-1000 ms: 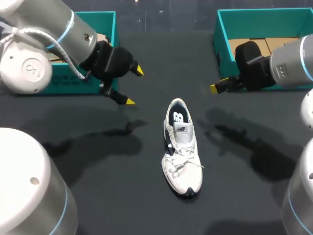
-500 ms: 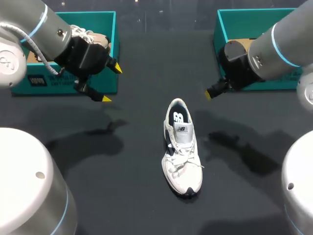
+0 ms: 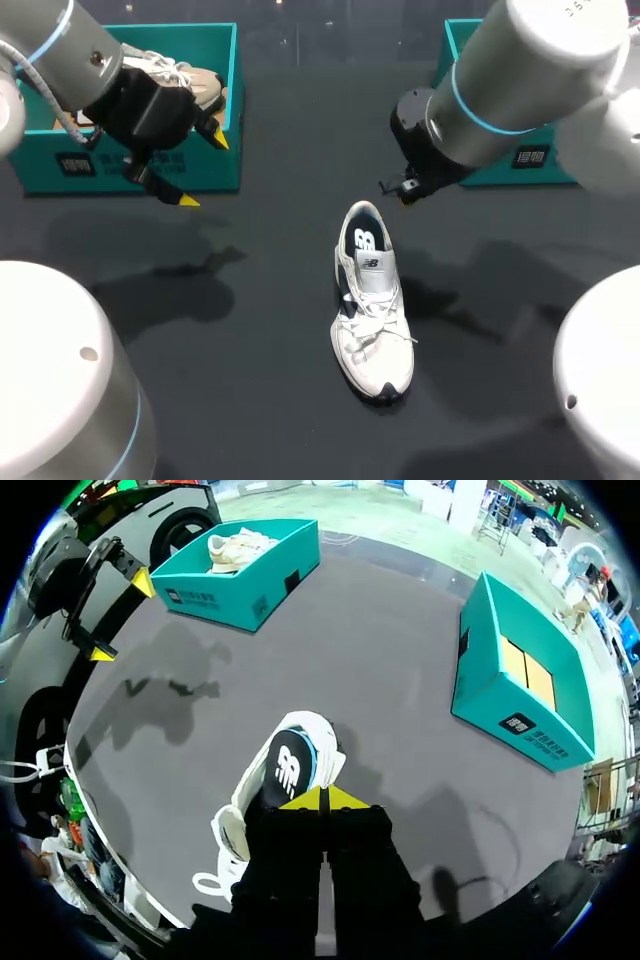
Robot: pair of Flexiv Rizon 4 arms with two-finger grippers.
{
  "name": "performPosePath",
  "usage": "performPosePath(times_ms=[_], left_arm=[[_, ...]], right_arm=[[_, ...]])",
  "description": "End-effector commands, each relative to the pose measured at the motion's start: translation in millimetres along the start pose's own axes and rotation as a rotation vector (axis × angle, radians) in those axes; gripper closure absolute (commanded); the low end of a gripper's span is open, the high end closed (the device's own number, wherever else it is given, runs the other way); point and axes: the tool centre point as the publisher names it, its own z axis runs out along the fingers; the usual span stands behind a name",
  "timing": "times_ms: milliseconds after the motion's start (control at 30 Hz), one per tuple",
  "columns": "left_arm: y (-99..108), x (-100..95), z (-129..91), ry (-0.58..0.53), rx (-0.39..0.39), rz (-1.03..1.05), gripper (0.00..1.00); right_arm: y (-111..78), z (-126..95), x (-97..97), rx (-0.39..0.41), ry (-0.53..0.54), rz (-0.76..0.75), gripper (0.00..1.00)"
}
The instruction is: Take the shoe out of the shoebox, open the shoe tongue, remove and reinsert the insole, then place the shoe into the shoebox
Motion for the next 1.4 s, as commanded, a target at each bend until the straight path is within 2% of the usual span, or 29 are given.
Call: performPosePath(times_ms=[33, 200, 267, 500, 567, 967, 1100, 1233, 1400], left_arm=[[0.3, 0.3, 0.0, 0.000, -0.001, 0.001, 0.00], [0.3, 0.3, 0.0, 0.000, -0.001, 0.001, 0.00], [0.3, 0.3, 0.0, 0.000, -0.001, 0.001, 0.00], [0.3, 0.3, 0.0, 0.000, -0.001, 0.001, 0.00], [0.3, 0.3, 0.0, 0.000, -0.001, 0.001, 0.00], [0.3, 0.3, 0.0, 0.000, -0.001, 0.001, 0.00], [0.3, 0.3, 0.0, 0.000, -0.001, 0.001, 0.00], [0.3, 0.3, 0.0, 0.000, -0.001, 0.001, 0.00], [0.3, 0.3, 0.0, 0.000, -0.001, 0.001, 0.00]], right_arm=[[1.5, 1.6, 4.4, 0.002, -0.180, 0.001, 1.00], [1.5, 1.6, 4.4, 0.002, -0.180, 0.001, 1.00], [1.7, 3.6, 14.4, 0.007, -0.251, 0.039, 1.00], [-1.1, 17.0, 41.6, -0.001, -0.330, 0.093, 1.00], [-2.0, 24.7, 48.8, 0.027, -0.390, 0.113, 1.00], [-2.0, 24.7, 48.8, 0.027, -0.390, 0.113, 1.00], [1.9, 42.0, 56.4, 0.025, -0.444, 0.112, 1.00], [5.6, 53.2, 54.6, 0.023, -0.490, 0.145, 1.00], [6.4, 69.2, 46.9, 0.034, -0.492, 0.176, 1.00]])
